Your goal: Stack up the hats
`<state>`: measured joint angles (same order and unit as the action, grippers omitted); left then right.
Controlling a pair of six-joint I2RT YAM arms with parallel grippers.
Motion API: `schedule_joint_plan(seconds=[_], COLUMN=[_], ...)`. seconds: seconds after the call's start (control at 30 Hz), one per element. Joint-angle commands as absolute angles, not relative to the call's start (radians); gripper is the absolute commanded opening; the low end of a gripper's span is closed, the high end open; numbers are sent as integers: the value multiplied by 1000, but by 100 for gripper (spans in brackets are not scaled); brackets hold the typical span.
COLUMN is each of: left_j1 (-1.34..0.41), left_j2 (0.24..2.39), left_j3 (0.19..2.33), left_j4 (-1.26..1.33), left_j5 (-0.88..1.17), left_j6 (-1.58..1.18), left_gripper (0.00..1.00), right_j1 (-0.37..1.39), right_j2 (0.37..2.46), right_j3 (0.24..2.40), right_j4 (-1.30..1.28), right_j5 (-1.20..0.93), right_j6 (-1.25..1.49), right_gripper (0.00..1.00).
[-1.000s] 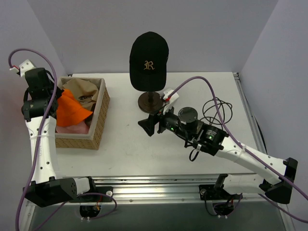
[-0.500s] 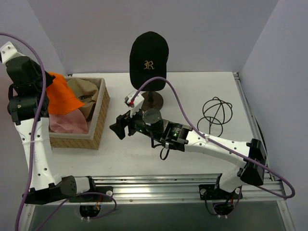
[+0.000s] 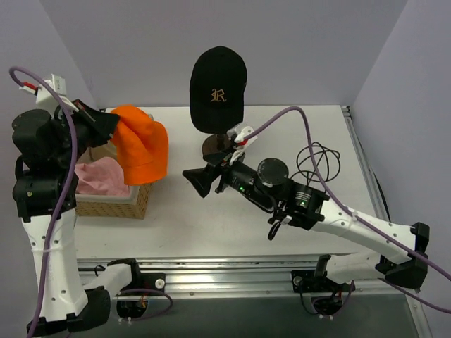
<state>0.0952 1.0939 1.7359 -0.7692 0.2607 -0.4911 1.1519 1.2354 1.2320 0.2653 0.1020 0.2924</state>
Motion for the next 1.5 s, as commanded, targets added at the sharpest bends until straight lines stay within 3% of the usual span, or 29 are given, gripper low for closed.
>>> schedule_joint_plan(seconds=[0.0, 0.4, 0.57, 1.07, 1.17, 1.33, 1.47], left_j1=[17, -51, -54, -63, -63, -63, -64], left_j2=[1026, 853, 807, 765, 762, 762, 765], left_j3=[1672, 1421, 1364, 1270, 1261, 1241, 1230], left_j4=[-699, -586, -540, -485, -485, -482, -476], left_j5=[402, 613, 649, 693, 692, 696, 704], left_j6=[-538, -640, -673, -726, -721, -713, -713], left_gripper=[2, 2, 2, 2, 2, 2, 3], right_j1=[1152, 1152, 1154, 1144, 1138, 1121, 1100], right_j2=[1201, 1192, 1238, 1342, 1371, 1402, 1410], right_j3=[1285, 1348, 1376, 1315, 1313, 1295, 1275], right_j4=[246, 91, 78, 207, 227, 287, 331], right_j5=[152, 45, -122, -76, -124, -120, -123], right_j6=[247, 46, 14, -57, -57, -38, -15], right_gripper=[72, 75, 75, 73, 68, 39, 43])
